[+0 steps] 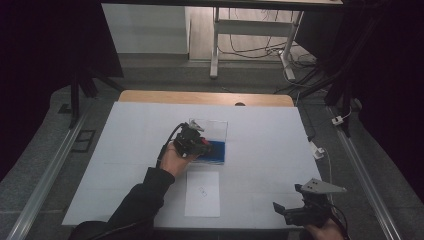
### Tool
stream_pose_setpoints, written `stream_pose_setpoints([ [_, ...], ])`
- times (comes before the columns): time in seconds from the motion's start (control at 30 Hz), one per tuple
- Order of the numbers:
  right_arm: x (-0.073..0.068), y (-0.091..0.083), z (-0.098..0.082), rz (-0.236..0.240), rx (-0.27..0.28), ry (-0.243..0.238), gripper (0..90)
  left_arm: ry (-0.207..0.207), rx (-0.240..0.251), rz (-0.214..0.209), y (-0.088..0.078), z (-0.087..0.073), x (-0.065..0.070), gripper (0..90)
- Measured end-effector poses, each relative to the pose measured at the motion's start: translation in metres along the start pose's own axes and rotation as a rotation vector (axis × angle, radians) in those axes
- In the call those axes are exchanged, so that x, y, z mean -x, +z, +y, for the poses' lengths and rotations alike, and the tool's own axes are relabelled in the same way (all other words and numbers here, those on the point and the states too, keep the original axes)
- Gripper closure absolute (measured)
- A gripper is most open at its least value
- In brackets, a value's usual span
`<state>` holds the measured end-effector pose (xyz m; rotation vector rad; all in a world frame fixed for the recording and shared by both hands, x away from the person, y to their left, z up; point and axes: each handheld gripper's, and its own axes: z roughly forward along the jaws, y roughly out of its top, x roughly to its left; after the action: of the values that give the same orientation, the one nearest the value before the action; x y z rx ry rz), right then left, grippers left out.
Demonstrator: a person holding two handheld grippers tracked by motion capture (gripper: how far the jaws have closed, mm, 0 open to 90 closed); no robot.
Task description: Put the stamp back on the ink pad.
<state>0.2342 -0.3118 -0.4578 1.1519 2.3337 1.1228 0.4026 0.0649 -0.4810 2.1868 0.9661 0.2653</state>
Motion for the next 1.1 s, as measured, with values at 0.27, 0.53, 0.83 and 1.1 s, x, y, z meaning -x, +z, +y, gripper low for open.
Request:
stream_pose_setpoints([
  [0.27, 0.0, 0.0, 0.0, 0.0, 0.0, -0.006, 0.0, -0.007, -0.017, 0.019, 0.012, -0.001, -0.003, 58.3],
  [0.53, -0.001, 0.0, 0.0, 0.003, 0.0, -0.009, 0.0, -0.002, -0.032, 0.03, 0.02, -0.004, -0.003, 58.3],
  [0.83, -0.001, 0.0, 0.0, 0.003, -0.002, -0.011, 0.0, 0.002, -0.039, 0.037, 0.021, -0.003, -0.002, 57.9],
  [1.1, -0.001, 0.0, 0.0, 0.002, -0.002, -0.012, 0.0, -0.005, -0.035, 0.04, 0.02, -0.002, -0.002, 53.4],
])
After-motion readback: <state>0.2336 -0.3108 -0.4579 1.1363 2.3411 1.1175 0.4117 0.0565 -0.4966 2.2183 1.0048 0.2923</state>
